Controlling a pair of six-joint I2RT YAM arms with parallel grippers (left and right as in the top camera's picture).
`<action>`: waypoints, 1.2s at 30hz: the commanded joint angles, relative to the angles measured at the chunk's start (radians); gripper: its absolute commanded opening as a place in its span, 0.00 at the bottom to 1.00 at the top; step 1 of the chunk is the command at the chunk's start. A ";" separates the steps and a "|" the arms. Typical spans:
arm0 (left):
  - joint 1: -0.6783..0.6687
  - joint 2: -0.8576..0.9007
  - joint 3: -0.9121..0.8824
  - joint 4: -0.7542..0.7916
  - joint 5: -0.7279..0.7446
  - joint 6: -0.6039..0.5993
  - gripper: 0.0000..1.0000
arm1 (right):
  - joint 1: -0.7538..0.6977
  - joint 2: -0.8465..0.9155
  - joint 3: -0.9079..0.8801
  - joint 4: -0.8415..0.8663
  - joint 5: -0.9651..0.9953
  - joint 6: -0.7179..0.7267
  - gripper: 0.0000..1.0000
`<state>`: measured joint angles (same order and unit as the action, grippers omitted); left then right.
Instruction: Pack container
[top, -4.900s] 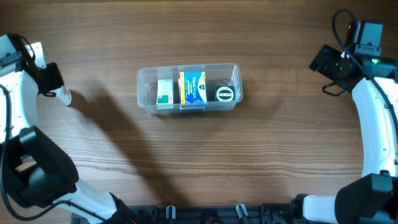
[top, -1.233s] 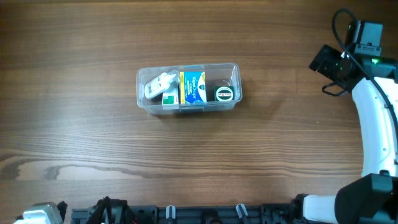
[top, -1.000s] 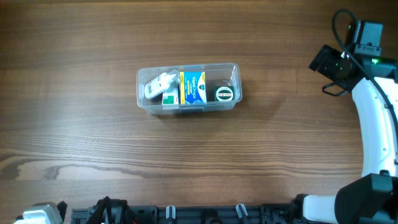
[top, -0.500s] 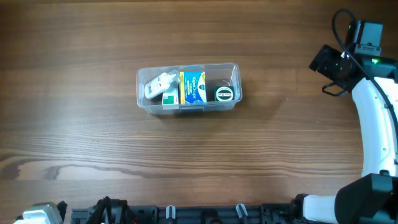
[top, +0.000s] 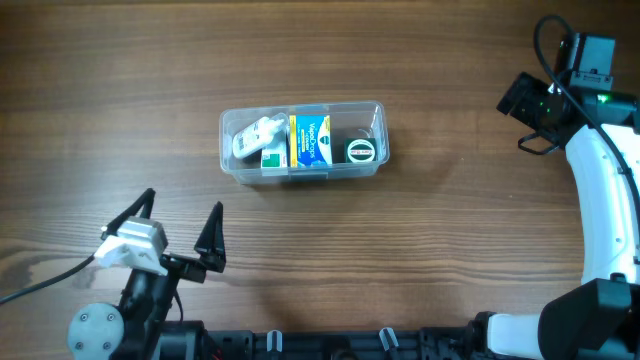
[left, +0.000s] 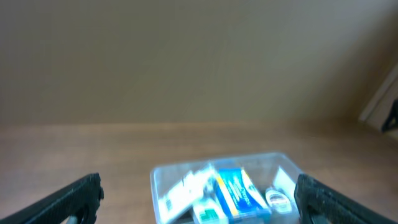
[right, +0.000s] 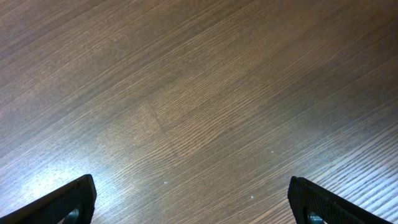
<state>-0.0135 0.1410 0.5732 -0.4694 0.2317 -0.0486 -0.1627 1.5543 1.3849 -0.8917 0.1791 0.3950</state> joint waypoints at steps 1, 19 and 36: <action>0.006 -0.069 -0.119 0.113 0.011 0.019 1.00 | 0.000 0.011 -0.002 0.002 -0.005 0.000 1.00; 0.005 -0.138 -0.461 0.461 0.003 0.059 1.00 | 0.000 0.011 -0.002 0.002 -0.005 0.000 1.00; 0.005 -0.138 -0.568 0.414 -0.012 0.071 1.00 | 0.000 0.011 -0.002 0.002 -0.005 0.000 1.00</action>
<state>-0.0135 0.0143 0.0105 -0.0502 0.2302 0.0036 -0.1627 1.5543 1.3849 -0.8917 0.1791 0.3950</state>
